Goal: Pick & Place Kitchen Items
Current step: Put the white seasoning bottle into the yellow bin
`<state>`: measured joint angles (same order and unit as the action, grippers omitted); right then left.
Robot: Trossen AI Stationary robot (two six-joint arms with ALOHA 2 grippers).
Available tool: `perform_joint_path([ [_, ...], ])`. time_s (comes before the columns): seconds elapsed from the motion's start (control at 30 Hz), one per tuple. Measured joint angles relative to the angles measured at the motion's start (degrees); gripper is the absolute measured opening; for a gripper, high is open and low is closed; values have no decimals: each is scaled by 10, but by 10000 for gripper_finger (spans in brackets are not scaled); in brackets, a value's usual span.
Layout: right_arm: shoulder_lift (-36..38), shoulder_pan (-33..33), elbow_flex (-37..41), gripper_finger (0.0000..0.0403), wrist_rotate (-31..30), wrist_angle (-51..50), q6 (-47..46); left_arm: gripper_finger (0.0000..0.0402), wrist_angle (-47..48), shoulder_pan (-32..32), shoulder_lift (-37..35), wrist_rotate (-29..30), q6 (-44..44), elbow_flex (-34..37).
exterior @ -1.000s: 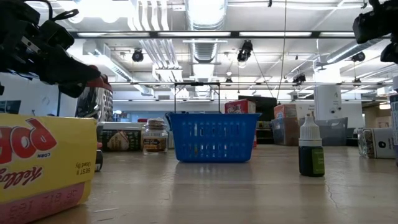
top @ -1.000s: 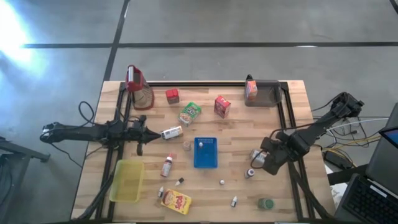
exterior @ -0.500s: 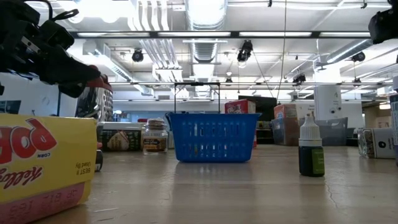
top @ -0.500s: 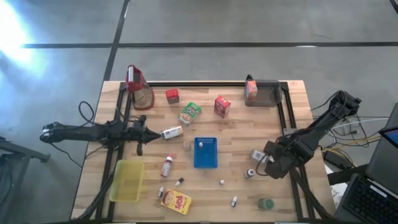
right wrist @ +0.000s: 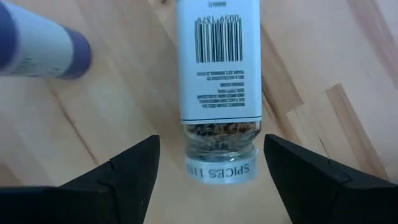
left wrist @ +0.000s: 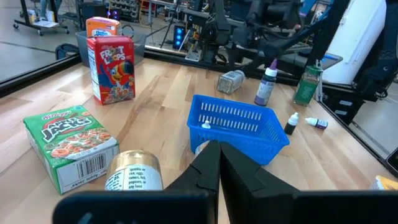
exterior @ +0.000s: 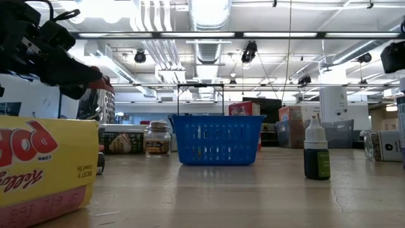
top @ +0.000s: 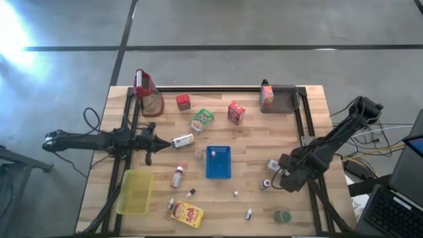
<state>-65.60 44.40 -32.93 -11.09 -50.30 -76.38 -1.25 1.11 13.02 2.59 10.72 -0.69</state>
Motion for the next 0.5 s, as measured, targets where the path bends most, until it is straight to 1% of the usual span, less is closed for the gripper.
perform_joint_path([
  [0.23, 0, 0, 51, 257, 4, 92, 5, 12, 0, 0, 0, 0, 0, 0],
  [0.5, 0, 0, 78, 233, 5, 109, 5, 12, 0, 0, 0, 0, 0, 0],
])
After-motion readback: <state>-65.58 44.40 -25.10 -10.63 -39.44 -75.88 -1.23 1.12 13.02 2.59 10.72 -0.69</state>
